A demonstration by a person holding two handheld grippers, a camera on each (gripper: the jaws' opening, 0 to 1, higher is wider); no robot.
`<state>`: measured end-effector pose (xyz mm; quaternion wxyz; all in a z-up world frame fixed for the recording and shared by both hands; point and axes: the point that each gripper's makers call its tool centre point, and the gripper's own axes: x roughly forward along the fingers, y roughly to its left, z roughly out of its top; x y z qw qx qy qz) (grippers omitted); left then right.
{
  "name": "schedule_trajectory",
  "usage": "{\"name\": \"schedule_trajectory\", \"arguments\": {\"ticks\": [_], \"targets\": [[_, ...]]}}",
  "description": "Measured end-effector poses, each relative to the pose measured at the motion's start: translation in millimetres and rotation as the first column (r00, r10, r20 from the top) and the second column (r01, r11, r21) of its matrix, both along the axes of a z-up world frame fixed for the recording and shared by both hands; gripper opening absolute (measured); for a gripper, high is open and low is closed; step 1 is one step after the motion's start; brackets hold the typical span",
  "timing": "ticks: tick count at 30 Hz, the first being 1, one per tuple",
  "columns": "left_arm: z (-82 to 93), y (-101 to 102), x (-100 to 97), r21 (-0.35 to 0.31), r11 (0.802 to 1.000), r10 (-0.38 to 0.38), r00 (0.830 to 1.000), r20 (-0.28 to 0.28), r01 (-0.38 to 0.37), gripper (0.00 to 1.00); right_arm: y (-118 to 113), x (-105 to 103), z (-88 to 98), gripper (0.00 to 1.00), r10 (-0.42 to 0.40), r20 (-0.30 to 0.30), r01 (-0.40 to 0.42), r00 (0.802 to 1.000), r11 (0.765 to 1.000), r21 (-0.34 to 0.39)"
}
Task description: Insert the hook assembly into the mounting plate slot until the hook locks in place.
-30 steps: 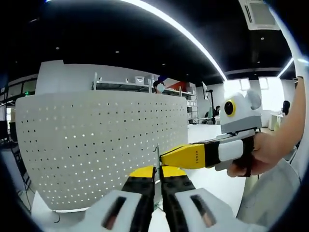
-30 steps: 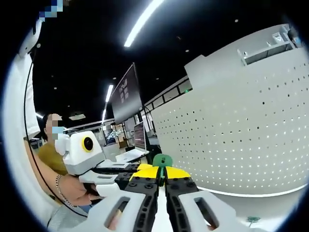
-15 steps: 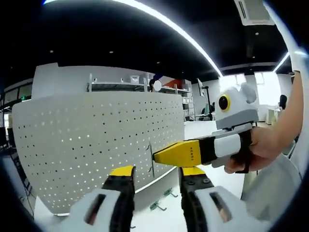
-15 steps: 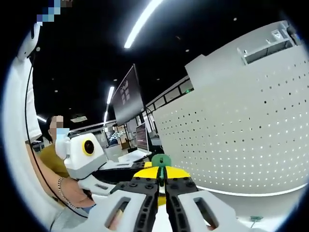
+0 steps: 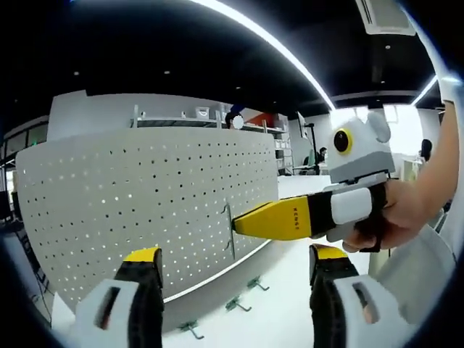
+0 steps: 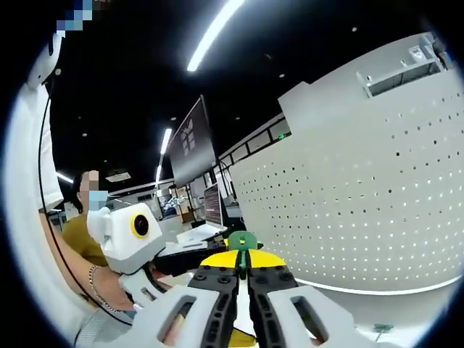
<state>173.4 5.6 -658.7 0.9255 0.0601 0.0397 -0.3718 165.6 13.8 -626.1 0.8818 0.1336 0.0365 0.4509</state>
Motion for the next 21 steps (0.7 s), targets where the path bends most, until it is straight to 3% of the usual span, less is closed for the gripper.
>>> {"name": "schedule_trajectory", "arguments": {"ticks": [6, 15, 21], "targets": [[-4.4, 2, -0.2, 0.011, 1.000, 0.002, 1.000, -0.010, -0.002, 0.83, -3, 6, 4.5, 0.00, -0.033, 0.020, 0.034, 0.999, 0.999, -0.029], [-8.2, 10, 0.1, 0.005, 1.000, 0.022, 0.999, -0.032, -0.022, 0.81, -18, 30, 27.7, 0.00, -0.159, 0.099, 0.169, 0.982, 0.981, -0.099], [-9.5, 14, -3.2, -0.004, 1.000, 0.030, 0.999, -0.037, -0.030, 0.80, -27, 48, 37.6, 0.01, -0.230, 0.096, 0.239, 0.969, 0.966, -0.096]]}}
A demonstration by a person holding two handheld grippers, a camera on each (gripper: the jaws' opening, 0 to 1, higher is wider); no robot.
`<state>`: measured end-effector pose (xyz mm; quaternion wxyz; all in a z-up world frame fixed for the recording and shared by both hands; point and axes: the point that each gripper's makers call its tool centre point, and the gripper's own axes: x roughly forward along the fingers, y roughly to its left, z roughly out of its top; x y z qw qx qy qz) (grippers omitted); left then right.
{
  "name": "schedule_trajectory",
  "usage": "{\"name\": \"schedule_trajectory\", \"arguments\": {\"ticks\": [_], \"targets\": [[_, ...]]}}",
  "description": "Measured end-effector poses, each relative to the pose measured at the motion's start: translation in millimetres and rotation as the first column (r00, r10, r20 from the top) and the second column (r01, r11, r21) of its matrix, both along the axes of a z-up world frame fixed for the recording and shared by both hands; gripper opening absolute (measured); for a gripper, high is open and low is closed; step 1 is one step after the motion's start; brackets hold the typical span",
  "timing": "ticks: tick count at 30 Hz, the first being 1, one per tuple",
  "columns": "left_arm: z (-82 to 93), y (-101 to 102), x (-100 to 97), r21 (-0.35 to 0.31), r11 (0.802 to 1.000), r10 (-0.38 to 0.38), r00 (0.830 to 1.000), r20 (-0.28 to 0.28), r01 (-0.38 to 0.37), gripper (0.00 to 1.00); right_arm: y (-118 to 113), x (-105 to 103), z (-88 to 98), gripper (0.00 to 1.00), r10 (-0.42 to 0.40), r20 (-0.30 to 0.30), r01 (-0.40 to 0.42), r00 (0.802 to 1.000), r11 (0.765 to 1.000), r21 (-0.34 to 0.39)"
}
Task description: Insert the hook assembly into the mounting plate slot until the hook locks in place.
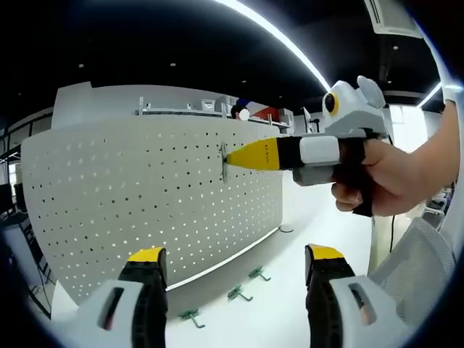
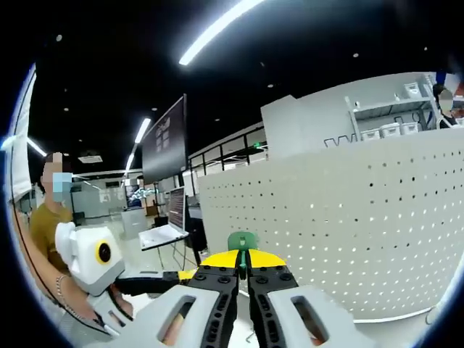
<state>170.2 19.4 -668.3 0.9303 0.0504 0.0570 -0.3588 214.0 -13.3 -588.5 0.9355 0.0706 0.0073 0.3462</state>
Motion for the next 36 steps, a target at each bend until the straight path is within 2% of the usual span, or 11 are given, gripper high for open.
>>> {"name": "schedule_trajectory", "arguments": {"ticks": [12, 14, 28, 30, 32, 36], "targets": [[-2.4, 9, -2.5, -0.014, 1.000, 0.021, 1.000, -0.005, -0.021, 0.79, -5, 35, 22.2, 0.01, -0.113, 0.015, 0.113, 0.993, 0.994, -0.006], [-1.9, 10, -3.9, -0.037, 0.999, 0.020, 1.000, -0.013, -0.021, 0.79, -6, 40, 24.1, 0.01, -0.126, 0.015, 0.126, 0.992, 0.992, -0.011], [-7.0, 15, -6.4, -0.045, 0.998, 0.037, 0.999, -0.025, -0.038, 0.78, -4, 72, 37.5, 0.01, -0.206, 0.036, 0.207, 0.978, 0.978, -0.031], [-8.1, 15, -7.0, -0.045, 0.998, 0.037, 0.999, -0.024, -0.038, 0.78, -4, 77, 39.5, 0.01, -0.218, 0.032, 0.218, 0.976, 0.976, -0.021], [-9.2, 16, -7.4, -0.044, 0.998, 0.036, 0.999, -0.026, -0.037, 0.78, -5, 81, 43.7, 0.01, -0.235, 0.055, 0.237, 0.970, 0.971, -0.026], [-9.6, 17, -7.6, -0.051, 0.998, 0.037, 0.999, -0.030, -0.038, 0.78, -7, 89, 45.5, 0.01, -0.254, 0.049, 0.255, 0.966, 0.967, -0.017]]}}
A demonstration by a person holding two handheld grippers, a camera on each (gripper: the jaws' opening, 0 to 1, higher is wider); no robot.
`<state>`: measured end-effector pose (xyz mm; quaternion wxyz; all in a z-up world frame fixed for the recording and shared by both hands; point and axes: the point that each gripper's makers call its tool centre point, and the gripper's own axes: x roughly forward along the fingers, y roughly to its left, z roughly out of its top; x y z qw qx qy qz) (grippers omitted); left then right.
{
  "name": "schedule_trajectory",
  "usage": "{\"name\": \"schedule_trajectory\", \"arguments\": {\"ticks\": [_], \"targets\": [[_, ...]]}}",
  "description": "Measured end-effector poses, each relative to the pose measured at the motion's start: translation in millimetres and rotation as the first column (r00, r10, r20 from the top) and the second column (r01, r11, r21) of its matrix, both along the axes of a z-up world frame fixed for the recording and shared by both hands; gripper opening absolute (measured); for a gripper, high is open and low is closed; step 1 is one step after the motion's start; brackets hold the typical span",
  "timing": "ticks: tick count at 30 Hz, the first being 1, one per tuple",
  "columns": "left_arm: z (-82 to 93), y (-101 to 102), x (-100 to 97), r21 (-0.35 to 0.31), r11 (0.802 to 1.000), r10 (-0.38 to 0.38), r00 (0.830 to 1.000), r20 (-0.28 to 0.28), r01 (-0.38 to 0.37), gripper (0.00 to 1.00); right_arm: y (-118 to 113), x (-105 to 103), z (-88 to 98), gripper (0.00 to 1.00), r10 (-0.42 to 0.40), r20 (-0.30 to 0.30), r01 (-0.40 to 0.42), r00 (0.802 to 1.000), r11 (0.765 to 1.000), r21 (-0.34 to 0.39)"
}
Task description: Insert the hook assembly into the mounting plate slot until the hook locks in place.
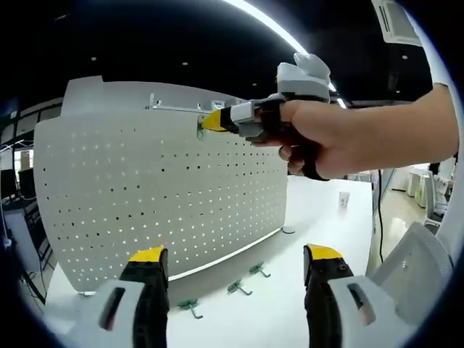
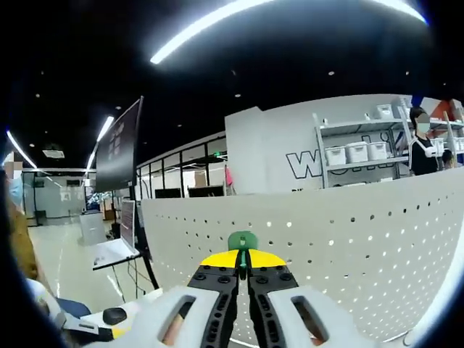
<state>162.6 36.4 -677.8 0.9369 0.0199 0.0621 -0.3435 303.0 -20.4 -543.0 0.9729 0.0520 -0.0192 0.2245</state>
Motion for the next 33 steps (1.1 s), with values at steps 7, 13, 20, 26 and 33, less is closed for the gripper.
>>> {"name": "schedule_trajectory", "arguments": {"ticks": [7, 13, 20, 26, 33], "targets": [[0.8, 0, 2.8, -0.017, 1.000, 0.006, 1.000, -0.007, -0.006, 0.77, -14, 15, 0.2, 0.01, -0.051, -0.009, 0.051, 0.999, 0.999, 0.015], [-0.2, -2, 1.2, -0.012, 1.000, -0.001, 1.000, -0.010, 0.001, 0.77, -12, 26, 0.0, 0.01, -0.070, 0.009, 0.070, 0.997, 0.998, -0.002], [-1.2, -2, -1.0, -0.007, 1.000, -0.001, 1.000, -0.017, 0.001, 0.76, -9, 39, -1.3, 0.01, -0.087, 0.031, 0.088, 0.996, 0.996, -0.032], [-5.7, 0, -1.6, 0.000, 1.000, 0.004, 1.000, -0.030, -0.004, 0.76, -8, 49, 1.2, 0.01, -0.096, 0.046, 0.098, 0.994, 0.994, -0.043], [-10.5, -1, -2.4, 0.007, 1.000, -0.001, 0.999, -0.042, 0.001, 0.76, -5, 56, -3.6, 0.01, -0.093, 0.033, 0.094, 0.995, 0.994, -0.049]]}}
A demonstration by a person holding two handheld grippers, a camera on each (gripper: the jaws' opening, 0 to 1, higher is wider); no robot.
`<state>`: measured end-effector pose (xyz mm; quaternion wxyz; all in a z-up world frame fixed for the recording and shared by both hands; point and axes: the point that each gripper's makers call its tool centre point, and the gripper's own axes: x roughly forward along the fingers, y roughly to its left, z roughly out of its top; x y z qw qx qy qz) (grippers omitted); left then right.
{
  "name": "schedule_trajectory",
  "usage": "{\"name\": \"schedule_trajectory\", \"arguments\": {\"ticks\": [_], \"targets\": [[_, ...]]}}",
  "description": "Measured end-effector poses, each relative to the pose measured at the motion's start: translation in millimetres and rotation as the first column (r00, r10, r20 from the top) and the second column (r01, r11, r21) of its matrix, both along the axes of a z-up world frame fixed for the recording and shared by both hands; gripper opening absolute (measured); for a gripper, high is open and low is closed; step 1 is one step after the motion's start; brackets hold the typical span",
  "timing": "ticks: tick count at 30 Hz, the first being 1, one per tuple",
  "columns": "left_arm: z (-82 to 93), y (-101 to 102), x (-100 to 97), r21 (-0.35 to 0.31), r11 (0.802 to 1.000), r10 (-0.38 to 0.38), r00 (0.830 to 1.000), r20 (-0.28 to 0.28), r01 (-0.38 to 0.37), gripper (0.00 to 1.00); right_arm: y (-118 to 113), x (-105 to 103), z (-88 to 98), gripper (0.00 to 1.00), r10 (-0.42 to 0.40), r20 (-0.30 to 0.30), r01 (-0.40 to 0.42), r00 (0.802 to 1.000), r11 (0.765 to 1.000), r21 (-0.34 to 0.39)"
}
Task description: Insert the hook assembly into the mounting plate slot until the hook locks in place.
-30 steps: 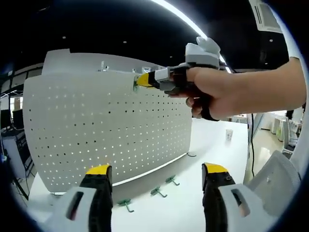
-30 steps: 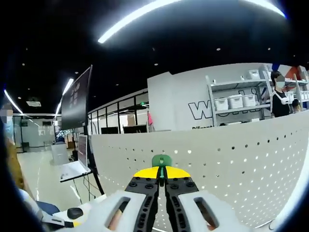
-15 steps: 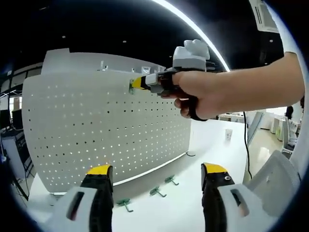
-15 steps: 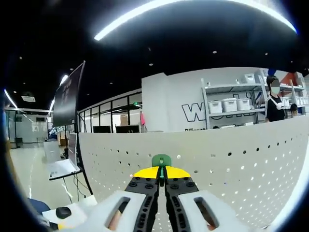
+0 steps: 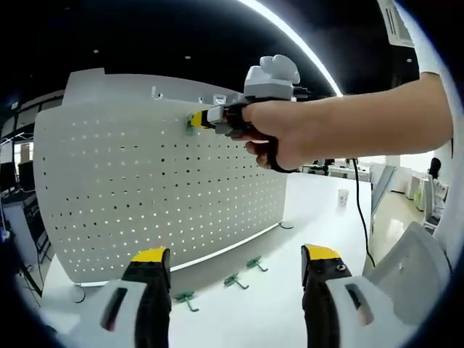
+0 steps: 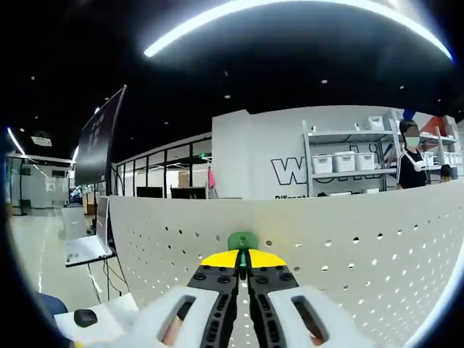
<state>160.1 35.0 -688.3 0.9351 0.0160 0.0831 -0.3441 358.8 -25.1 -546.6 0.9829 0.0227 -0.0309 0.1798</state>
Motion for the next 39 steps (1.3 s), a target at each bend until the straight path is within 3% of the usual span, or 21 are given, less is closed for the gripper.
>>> {"name": "schedule_trajectory", "arguments": {"ticks": [7, 19, 21, 35, 39], "targets": [[-5.6, 2, -0.6, 0.000, 1.000, 0.006, 1.000, -0.017, -0.006, 0.75, 3, 3, -3.0, 0.01, -0.002, -0.006, 0.002, 1.000, 1.000, -0.010], [-12.6, 4, -8.2, 0.010, 1.000, -0.004, 0.999, -0.043, 0.005, 0.75, 4, 6, -2.1, 0.01, -0.112, -0.008, 0.111, 0.994, 0.993, -0.042], [-14.4, 5, -11.7, 0.015, 1.000, -0.009, 0.999, -0.050, 0.010, 0.75, 3, 7, -2.2, 0.01, -0.125, -0.012, 0.125, 0.992, 0.992, -0.016], [-19.2, 17, -23.4, 0.042, 0.999, -0.015, 0.997, -0.069, 0.018, 0.75, 3, 8, -4.0, 0.02, -0.210, 0.035, 0.211, 0.977, 0.977, -0.023], [-19.4, 16, -24.5, 0.041, 0.999, -0.019, 0.997, -0.070, 0.022, 0.75, 4, 6, -5.3, 0.02, -0.240, 0.006, 0.240, 0.971, 0.970, 0.034]]}}
